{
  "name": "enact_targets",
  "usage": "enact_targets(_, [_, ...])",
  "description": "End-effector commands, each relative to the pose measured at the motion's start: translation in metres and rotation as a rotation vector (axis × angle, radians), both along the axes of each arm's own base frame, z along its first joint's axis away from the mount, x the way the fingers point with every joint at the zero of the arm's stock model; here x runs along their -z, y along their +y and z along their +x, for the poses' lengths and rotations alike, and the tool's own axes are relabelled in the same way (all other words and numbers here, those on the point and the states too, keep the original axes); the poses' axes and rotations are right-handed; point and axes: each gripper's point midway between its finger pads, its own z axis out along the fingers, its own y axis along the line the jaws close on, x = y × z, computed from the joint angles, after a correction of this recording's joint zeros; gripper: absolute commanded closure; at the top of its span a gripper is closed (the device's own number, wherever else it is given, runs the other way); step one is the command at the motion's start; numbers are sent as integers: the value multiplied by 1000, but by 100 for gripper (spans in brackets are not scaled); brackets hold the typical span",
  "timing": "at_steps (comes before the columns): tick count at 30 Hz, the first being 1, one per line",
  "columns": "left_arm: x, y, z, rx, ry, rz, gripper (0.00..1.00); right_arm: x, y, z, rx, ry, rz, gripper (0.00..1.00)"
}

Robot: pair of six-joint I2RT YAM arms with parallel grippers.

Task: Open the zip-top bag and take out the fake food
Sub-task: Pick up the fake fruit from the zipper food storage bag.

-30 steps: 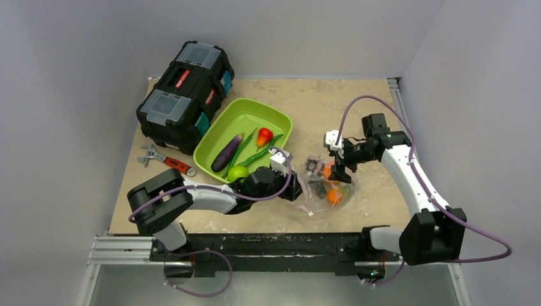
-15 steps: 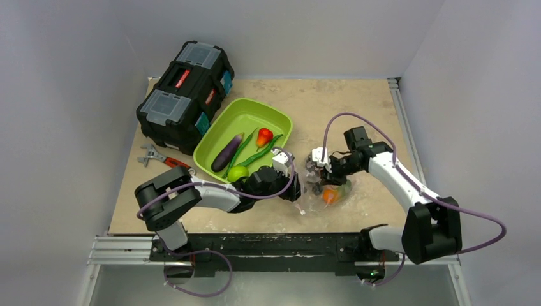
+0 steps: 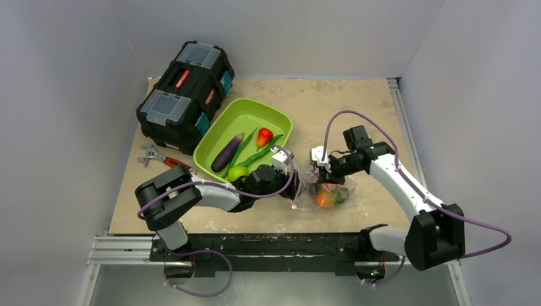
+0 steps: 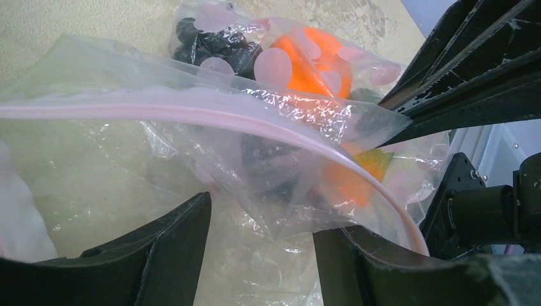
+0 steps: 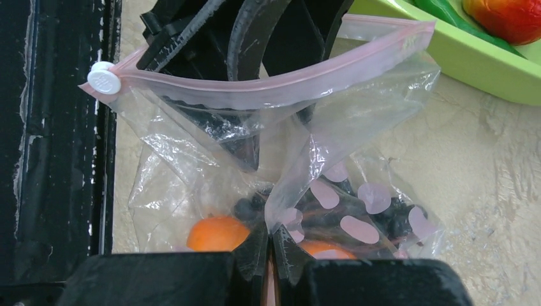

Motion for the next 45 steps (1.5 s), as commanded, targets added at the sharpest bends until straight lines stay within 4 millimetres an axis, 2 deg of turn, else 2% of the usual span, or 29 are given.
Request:
enact_targets(1, [-20,-8,6,3,-30,-79,42,-29,19,-3,-33,-15,104,100])
enact_targets(20, [-22,-4,13,-18,-28,-99,41,-46,23,-5,-9,-33,127,100])
enact_targets(28, [-21,-5,9,5,-22,-104,41,-40,17,-5,2,-18,85,98])
enact_targets(34, [-19,-3,9,3,-18,-104,41,-50,16,-6,8,-43,87,85])
enact_targets(38, [-19,-2,10,1,-16,-106,41,-60,13,-4,19,-76,79,71])
enact_targets(45, [-19,-3,11,4,-14,-110,41,-56,8,0,32,-99,52,46])
